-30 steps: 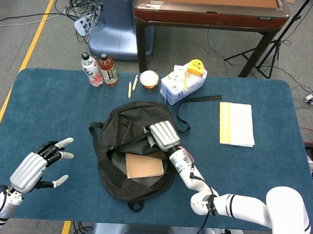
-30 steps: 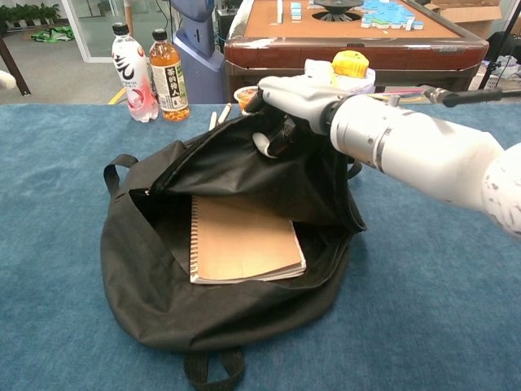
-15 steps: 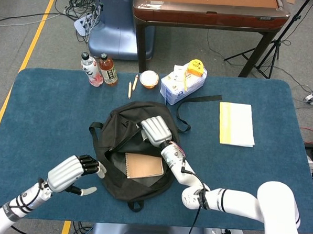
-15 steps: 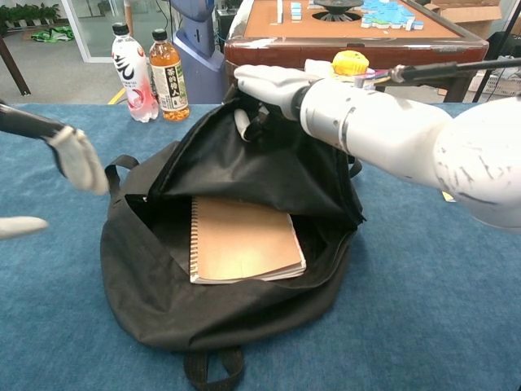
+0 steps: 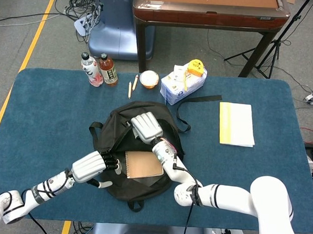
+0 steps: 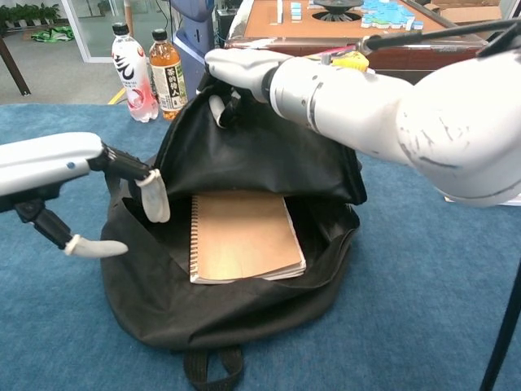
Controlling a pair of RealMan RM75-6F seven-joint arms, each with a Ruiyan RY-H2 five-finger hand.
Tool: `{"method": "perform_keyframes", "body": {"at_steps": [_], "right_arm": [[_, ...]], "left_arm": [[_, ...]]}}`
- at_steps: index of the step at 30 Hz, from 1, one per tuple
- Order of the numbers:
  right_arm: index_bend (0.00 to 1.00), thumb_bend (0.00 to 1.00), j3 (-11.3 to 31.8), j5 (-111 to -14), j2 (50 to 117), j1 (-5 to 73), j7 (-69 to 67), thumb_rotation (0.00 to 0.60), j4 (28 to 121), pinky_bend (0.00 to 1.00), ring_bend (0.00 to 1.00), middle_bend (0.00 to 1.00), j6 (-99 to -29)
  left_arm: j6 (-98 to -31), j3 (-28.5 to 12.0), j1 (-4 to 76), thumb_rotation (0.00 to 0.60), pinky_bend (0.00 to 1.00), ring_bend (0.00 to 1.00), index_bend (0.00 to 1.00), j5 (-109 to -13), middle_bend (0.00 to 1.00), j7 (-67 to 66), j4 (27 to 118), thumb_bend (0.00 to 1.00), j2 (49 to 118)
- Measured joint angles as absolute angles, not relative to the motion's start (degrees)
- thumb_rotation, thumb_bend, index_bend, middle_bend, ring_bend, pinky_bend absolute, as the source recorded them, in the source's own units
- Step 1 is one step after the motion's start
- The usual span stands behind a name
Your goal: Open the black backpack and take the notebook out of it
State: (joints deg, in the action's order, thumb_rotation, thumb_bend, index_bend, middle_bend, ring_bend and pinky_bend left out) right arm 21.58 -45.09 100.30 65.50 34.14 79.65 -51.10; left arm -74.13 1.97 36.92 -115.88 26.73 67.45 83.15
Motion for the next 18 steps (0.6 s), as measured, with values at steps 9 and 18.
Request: {"method": "perform_keyframes", "body": {"at_steps": [9, 18], "right_arm": [[0.61, 0.83, 21.5, -42.6, 99.7, 66.7, 34.5, 0.600, 80.5, 0.56, 0.52, 0.57, -51.5], [0.60, 0.83, 21.2, -40.2, 100.3, 67.5, 33.5, 0.600, 77.6, 0.56, 0.52, 0.57, -50.5]], "left_arm": [[-74.9, 4.1, 39.3, 0.600, 0.34, 0.32, 0.35, -116.4, 0.34, 24.8, 53.6, 0.23, 90.3], [-76.5, 6.6, 41.1, 0.600, 0.33, 0.29, 0.32, -116.2, 0.30, 23.5, 41.4, 0.23, 97.0]]}}
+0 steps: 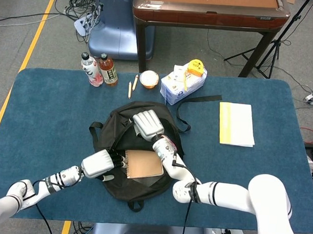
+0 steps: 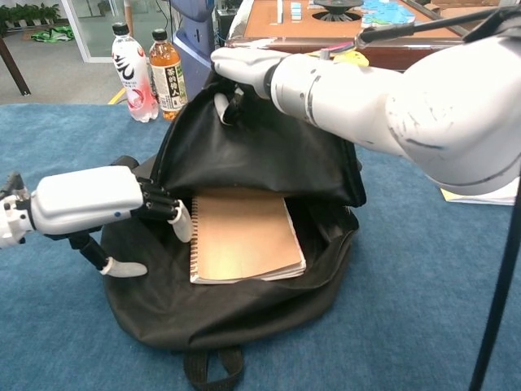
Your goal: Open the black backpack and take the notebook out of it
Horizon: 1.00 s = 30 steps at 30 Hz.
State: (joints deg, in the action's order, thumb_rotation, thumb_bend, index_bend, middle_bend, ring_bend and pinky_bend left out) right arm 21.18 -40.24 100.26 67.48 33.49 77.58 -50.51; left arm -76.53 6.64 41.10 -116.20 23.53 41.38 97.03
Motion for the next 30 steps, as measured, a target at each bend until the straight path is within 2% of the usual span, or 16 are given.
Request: {"method": "perform_keyframes", "body": {"at_steps": [17, 30], "right_arm": [[0.61, 0.82, 22.1, -35.0, 103.1, 71.4, 33.0, 0.600, 69.9, 0.56, 0.52, 0.57, -48.0], [0.61, 0.82, 21.1, -33.5, 103.5, 72.3, 34.0, 0.600, 69.2, 0.56, 0.52, 0.57, -48.1]], "left_arm": [[-84.5, 9.6, 43.0, 0.600, 0.33, 0.29, 0.31, -114.9, 0.30, 26.2, 27.1, 0.23, 105.8], [-81.6, 11.5, 44.2, 0.600, 0.30, 0.26, 0.25, -112.5, 0.27, 27.0, 23.1, 0.23, 108.6]]}}
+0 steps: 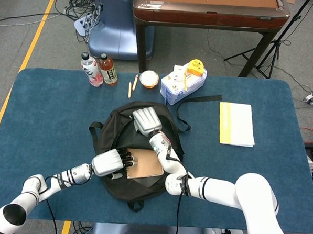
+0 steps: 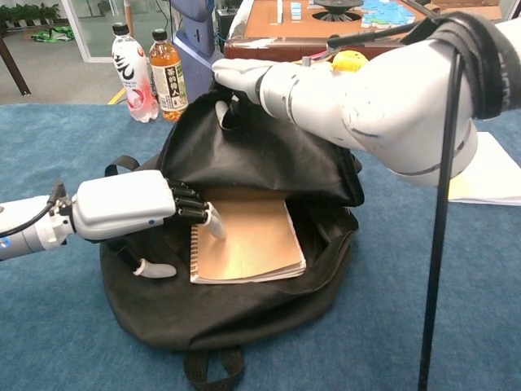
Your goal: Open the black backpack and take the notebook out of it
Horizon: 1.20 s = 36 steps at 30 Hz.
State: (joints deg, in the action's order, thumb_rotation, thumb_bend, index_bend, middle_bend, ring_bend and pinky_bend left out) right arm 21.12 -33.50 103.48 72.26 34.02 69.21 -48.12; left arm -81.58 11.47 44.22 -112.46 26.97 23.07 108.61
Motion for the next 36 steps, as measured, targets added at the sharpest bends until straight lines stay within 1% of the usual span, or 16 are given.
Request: {"method": "perform_keyframes", "body": {"at_steps": [11, 29, 36], "right_arm": [[0.60, 0.82, 20.8, -32.9, 103.4, 72.5, 34.4, 0.600, 69.4, 0.56, 0.52, 0.57, -48.6], [0.61, 0.82, 20.4, -32.4, 102.8, 72.2, 34.7, 0.600, 70.5, 0.56, 0.52, 0.57, -49.7], [0.60, 0.82, 20.2, -32.0, 102.9, 72.2, 34.9, 0.600, 70.0, 0.56, 0.52, 0.57, -49.5]], "left_arm": [[-81.0, 11.9, 44.3, 0.600, 0.30, 0.25, 0.22, -110.4, 0.25, 27.4, 20.3, 0.23, 111.9], [-78.8, 11.7, 44.8, 0.600, 0.30, 0.24, 0.23, -107.1, 0.24, 32.5, 17.8, 0.23, 116.2], [-78.5, 11.5, 45.0, 0.600, 0.29, 0.24, 0.24, -106.0, 0.23, 34.4, 17.1, 0.30, 117.1]]}}
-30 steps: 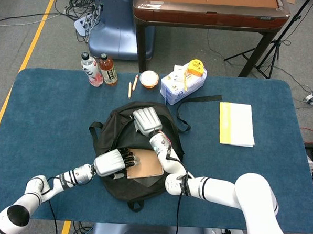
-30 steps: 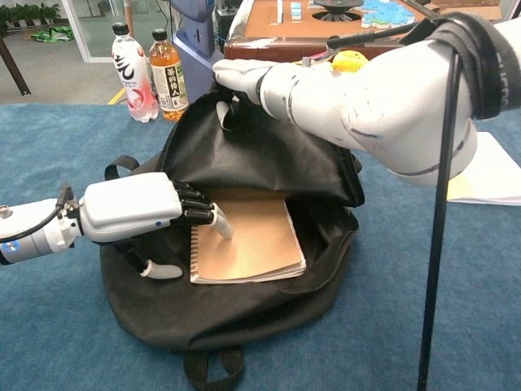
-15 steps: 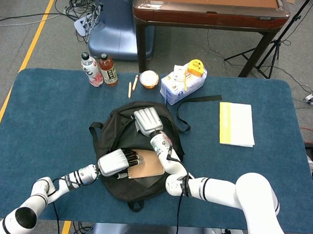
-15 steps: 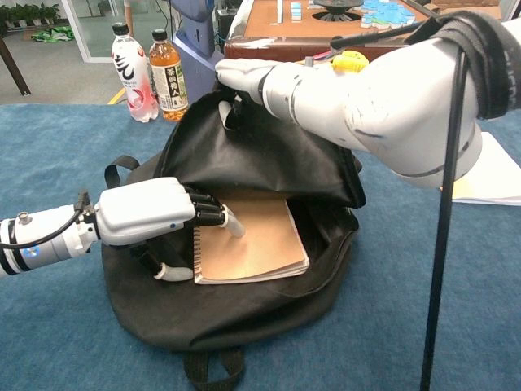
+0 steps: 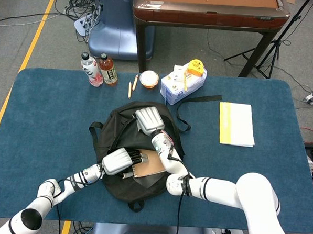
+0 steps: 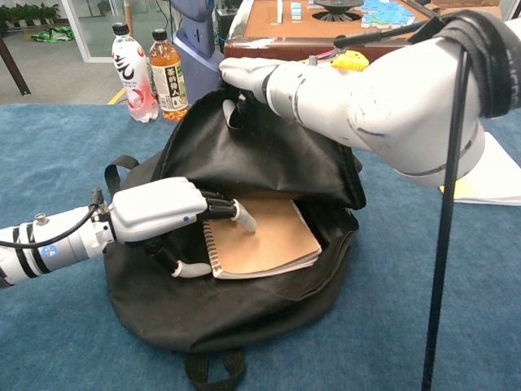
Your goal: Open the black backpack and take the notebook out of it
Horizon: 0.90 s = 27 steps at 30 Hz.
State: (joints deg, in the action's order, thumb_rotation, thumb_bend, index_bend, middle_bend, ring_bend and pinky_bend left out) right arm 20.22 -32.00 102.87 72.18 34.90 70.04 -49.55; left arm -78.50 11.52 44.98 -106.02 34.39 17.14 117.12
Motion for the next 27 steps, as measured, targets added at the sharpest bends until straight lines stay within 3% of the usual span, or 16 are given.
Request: {"method": "perform_keyframes", "body": {"at_steps": [7, 20, 27], "right_arm": [[0.60, 0.82, 20.0, -31.6, 103.2, 72.3, 35.2, 0.600, 69.4, 0.56, 0.52, 0.57, -49.3], [0.61, 0.82, 20.5, -29.9, 102.9, 72.7, 36.1, 0.600, 69.5, 0.56, 0.53, 0.57, -49.4], [0.61, 0.82, 20.9, -29.5, 102.2, 72.6, 35.9, 0.600, 70.1, 0.56, 0.53, 0.57, -49.5]], "left_arm": [[-78.9, 11.8, 45.3, 0.600, 0.29, 0.24, 0.26, -105.8, 0.23, 34.4, 16.3, 0.35, 117.8], [-81.4, 11.3, 45.3, 0.600, 0.29, 0.25, 0.53, -104.7, 0.24, 34.3, 14.5, 0.48, 119.3], [-83.5, 11.0, 45.1, 0.600, 0.36, 0.42, 0.64, -104.2, 0.49, 36.3, 14.9, 0.52, 119.4]]}}
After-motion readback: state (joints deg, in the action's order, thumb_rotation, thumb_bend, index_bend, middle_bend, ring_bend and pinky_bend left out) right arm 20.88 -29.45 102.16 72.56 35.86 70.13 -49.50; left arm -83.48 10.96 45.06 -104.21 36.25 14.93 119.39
